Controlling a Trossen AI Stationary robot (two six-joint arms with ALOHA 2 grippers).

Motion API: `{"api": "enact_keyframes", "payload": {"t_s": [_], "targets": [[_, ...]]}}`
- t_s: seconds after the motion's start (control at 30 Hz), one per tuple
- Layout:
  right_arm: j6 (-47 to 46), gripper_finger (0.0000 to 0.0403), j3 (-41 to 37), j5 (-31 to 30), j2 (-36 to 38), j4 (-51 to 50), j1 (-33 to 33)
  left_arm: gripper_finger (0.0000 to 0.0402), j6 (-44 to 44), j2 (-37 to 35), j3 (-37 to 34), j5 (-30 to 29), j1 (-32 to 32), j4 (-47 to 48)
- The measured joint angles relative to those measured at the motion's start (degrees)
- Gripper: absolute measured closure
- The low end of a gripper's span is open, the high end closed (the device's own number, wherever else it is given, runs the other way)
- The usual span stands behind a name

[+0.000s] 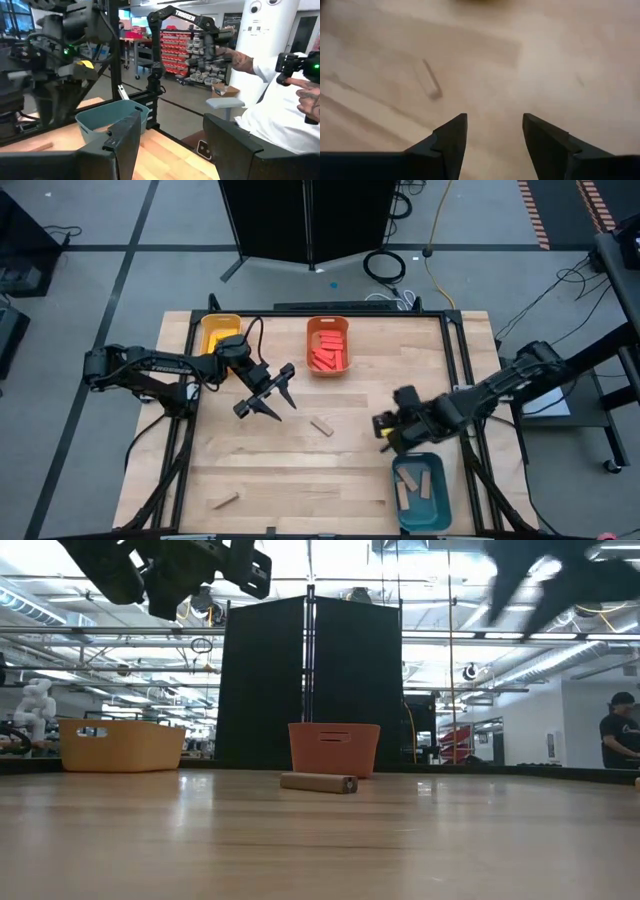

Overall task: Sort blocks
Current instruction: Put the brown block into the blue bin

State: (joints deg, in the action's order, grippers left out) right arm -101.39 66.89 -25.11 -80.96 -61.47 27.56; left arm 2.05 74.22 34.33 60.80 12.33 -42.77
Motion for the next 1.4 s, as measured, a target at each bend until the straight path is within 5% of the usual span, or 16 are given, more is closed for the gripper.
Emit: {"api": "enact_keyframes", "payload": {"t_s": [0.23,0.33,0.5,0.7,0.97,1.2,1.4], "targets": [[26.61,0.022,0.0,-6.39,-6.35,20.22,-8.52,0.0191,-5.25,-2.22,-0.02,-1.55,7.32,13.2],[35.86,0.022,0.01,-6.57,-10.63,30.67,-11.05,0.0191,-9.77,-6.14,-0.02,-10.14,12.72,28.94],[46.61,0.022,0.02,-4.51,-18.79,45.65,-13.06,0.0191,-18.92,-14.44,-0.04,-33.04,15.71,50.77],[52.42,0.022,0.02,-1.56,-26.67,57.35,-12.91,0.0191,-19.49,-20.69,-0.04,-37.12,12.55,57.65],[54.02,0.022,5.99,-3.64,-33.15,50.61,-12.99,0.0192,-20.4,-24.2,-0.04,-44.24,5.46,60.11],[54.3,0.022,16.15,-5.1,-38.95,35.66,-12.41,0.0192,-18.92,-25.44,1.44,-46.57,-0.32,59.94],[53.9,0.022,19.04,-4.53,-41.98,33.24,-12.34,0.0192,-18.85,-25.24,1.53,-47.66,-3.71,60.14]]}}
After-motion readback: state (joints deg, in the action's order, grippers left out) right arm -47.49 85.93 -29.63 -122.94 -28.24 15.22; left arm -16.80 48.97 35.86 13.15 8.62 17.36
